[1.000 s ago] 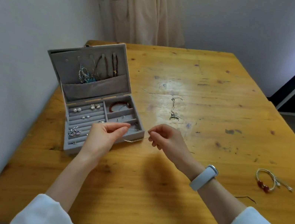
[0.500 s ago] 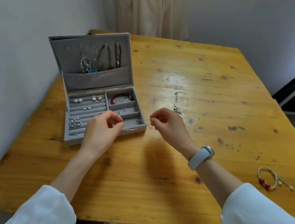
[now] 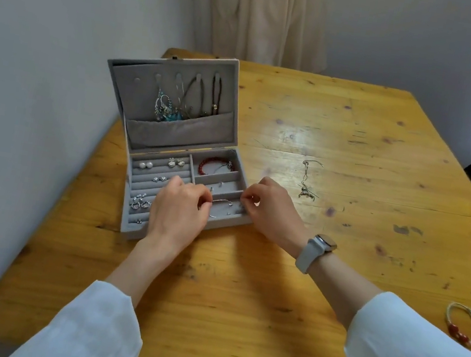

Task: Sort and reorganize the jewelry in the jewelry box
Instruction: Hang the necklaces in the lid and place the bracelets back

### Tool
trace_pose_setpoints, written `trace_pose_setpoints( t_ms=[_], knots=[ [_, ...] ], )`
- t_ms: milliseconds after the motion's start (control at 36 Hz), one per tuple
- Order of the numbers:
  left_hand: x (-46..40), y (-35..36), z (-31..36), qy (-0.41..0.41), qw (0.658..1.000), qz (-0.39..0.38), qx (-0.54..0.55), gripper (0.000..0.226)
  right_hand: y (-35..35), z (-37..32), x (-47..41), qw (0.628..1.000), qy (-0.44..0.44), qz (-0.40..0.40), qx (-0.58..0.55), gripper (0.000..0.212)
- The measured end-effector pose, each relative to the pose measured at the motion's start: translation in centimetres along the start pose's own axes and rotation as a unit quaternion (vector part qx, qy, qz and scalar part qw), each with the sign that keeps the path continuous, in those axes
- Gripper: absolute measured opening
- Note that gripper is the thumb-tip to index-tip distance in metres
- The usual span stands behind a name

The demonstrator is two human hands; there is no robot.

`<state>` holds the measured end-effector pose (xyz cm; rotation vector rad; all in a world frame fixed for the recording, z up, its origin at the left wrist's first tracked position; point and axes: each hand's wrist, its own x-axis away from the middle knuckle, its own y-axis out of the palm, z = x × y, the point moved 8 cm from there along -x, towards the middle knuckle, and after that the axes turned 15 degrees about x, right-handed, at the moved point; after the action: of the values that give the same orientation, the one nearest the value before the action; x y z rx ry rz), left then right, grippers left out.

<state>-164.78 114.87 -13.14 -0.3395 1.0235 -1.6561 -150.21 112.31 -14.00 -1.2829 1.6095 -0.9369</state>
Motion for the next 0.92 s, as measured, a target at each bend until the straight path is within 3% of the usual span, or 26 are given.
trace_pose_setpoints(
  t_ms=[583,778,917],
  knots=[
    [0.0,-0.2,0.7,0.046,0.997,0.019,-0.058,0.005,0.5,0.0,-0.2,0.999,-0.007,-0.005,0.045,0.025],
    [0.4,0.5,1.9,0.097,0.993,-0.02,-0.061,0.025,0.1,0.0,0.4,0.995,-0.042,-0.031,0.081,0.03],
    [1.0,1.5,1.6,0.07,0.992,-0.069,-0.081,0.043,0.7,-0.7,1.0,0.984,-0.076,-0.084,0.139,0.038]
  ],
)
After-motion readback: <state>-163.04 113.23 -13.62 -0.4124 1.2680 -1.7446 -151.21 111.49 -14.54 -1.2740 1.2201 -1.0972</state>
